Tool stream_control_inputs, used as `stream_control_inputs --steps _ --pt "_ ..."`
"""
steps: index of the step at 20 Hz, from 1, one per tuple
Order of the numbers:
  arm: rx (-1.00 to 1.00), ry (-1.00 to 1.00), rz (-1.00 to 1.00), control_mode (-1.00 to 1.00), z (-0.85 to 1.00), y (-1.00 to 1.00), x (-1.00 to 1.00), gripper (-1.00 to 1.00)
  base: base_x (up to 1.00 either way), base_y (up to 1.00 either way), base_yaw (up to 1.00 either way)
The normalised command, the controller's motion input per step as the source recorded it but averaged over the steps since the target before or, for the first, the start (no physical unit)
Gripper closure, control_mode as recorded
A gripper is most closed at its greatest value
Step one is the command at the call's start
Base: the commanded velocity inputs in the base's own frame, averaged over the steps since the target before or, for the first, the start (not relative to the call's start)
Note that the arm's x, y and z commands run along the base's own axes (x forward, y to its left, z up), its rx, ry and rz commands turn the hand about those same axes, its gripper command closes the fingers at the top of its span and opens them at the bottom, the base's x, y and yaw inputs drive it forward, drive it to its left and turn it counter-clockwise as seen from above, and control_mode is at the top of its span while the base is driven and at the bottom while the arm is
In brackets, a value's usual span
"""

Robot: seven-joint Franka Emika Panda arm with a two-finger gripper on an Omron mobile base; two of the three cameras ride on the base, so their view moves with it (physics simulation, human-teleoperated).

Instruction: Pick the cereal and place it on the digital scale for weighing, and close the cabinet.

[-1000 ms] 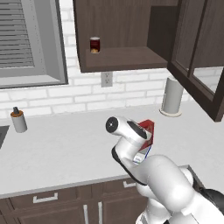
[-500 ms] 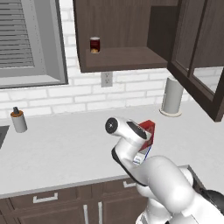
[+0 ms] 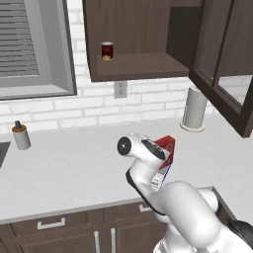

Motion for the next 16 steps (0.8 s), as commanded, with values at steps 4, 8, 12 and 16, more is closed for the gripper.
stream_control_inputs --steps 4,8,12,16 --pt "0.00 -0.14 0.00 -1.00 0.20 0.00 -0.23 -1.00 0.00 0.00 0.00" --pt "0.00 -0.14 0.00 -1.00 0.25 0.00 -0.28 -1.00 0.00 0.00 0.00" --pt "0.00 -0.13 0.00 -1.00 0.31 0.00 -0.23 -1.00 0.00 0.00 0.00" --pt "0.00 -0.21 0.00 -1.00 0.47 0.00 -0.31 -1.00 0.00 0.00 0.00"
